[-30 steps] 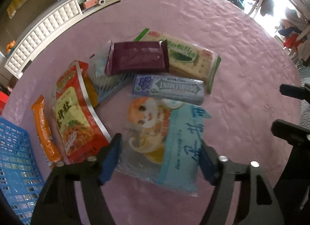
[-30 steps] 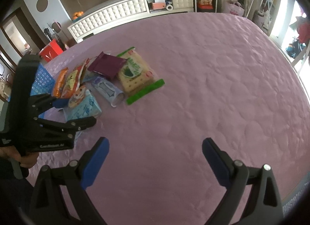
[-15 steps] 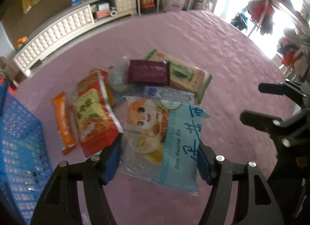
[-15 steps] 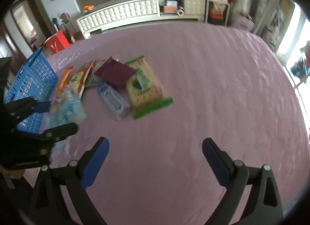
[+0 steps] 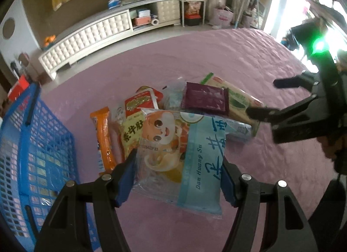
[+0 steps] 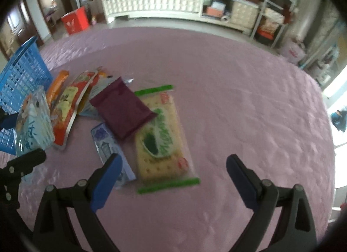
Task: Organize snacks
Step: 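Grasp the green-labelled cracker packet with the right gripper while the left lifts its bag, then drop the blue-printed bag into the basket with the left gripper while the right carries crackers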
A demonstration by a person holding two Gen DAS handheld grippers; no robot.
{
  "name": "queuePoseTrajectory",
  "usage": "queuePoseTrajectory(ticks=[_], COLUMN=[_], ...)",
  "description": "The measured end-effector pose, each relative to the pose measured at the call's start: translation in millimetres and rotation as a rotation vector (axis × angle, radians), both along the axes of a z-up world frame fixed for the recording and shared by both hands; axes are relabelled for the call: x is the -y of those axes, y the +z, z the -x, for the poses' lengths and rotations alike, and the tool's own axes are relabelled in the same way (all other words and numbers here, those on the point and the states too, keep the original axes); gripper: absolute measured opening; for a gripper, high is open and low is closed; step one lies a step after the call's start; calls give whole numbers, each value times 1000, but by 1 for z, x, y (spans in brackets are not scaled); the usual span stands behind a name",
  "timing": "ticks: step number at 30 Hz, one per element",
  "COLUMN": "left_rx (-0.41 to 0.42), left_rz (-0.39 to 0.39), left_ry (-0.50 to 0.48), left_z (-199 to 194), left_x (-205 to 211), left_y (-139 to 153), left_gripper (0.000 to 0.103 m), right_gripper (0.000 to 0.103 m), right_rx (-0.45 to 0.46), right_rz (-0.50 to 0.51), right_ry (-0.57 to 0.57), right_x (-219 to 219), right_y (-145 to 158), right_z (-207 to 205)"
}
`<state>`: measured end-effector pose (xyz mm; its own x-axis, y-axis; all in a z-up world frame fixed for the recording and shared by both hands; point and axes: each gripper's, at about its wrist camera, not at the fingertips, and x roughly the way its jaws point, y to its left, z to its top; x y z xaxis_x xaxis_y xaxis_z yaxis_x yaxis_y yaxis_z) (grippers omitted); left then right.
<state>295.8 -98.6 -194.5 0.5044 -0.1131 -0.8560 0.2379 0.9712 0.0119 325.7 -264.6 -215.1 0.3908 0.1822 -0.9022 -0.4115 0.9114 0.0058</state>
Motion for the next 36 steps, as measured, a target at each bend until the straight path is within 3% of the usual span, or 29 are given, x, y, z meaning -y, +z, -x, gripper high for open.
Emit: queuePoseTrajectory(ticks=[5, 10, 15, 17, 19, 24, 29, 36], left_rx=[-5, -13, -34, -44, -49, -51, -31, 12], left_rz=[30, 38, 36, 44, 46, 61, 55, 58], left_ry=[46, 66, 88, 96, 96, 111, 111, 96], left_z=[-9, -16, -22, -22, -20, -9, 10, 42], left_x=[-5, -8, -8, -9, -10, -16, -19, -20], left_y=[-5, -12, -23, -25, -25, -20, -3, 28], left_gripper=[65, 65, 65, 65, 65, 65, 65, 65], right_gripper=[97, 95, 95, 89, 62, 60, 60, 60], right_rx=[-15, -66, -25, -5, 11, -6, 19, 80], right_rz=[47, -3, 17, 7, 0, -4, -64, -84], right_ry=[33, 90, 115, 116, 124, 106, 36, 58], right_x=[-5, -5, -11, -11, -11, -11, 2, -1], right_y=[-16, -27, -28, -27, -22, -20, 5, 54], right_z=[-14, -18, -17, -12, -6, 10, 35, 80])
